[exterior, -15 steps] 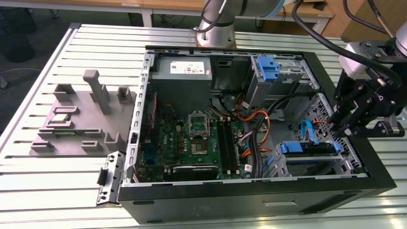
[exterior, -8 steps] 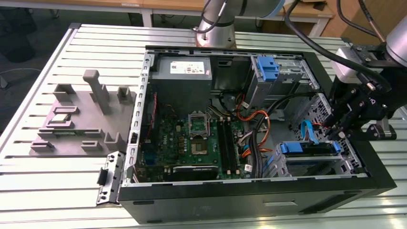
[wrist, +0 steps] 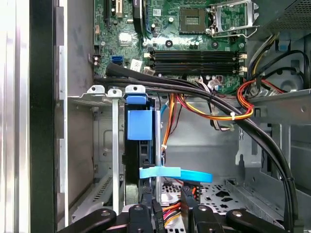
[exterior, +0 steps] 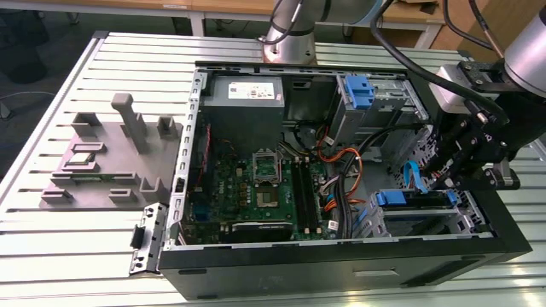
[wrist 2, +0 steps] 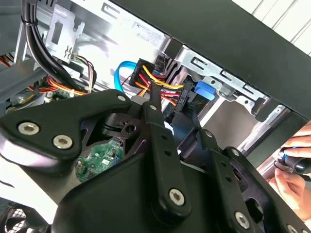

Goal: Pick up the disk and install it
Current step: 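Insert the second disk wire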

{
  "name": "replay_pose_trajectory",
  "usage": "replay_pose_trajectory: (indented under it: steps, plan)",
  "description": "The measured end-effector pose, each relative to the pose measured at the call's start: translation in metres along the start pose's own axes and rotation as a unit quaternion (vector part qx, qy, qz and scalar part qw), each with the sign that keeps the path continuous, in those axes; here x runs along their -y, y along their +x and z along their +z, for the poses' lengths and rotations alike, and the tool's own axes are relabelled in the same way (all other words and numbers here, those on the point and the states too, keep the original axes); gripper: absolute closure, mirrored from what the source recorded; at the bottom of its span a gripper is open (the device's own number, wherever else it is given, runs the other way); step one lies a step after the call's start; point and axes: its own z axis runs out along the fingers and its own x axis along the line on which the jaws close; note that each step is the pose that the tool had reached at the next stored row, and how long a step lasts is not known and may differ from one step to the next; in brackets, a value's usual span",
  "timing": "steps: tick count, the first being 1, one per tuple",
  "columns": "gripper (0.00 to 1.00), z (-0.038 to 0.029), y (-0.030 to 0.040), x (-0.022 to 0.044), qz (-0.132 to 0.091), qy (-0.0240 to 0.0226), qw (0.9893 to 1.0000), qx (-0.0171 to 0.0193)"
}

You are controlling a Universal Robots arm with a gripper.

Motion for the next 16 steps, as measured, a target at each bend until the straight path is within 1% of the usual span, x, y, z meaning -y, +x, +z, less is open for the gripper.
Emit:
replay_pose_trajectory:
  steps: [8, 10, 13, 16]
  plan:
    - [0.63, 0.0005, 0.0015, 0.0, 0.0, 0.0, 1.0, 0.0002]
    - [0.63, 0.0004, 0.0034, 0.0, 0.0, 0.0, 1.0, 0.0009]
    - [0.63, 0.0003, 0.0096, 0.0001, 0.0, 0.0, 1.0, 0.0026]
    - [0.63, 0.0001, 0.0101, 0.0001, 0.0, 0.0, 1.0, 0.0025]
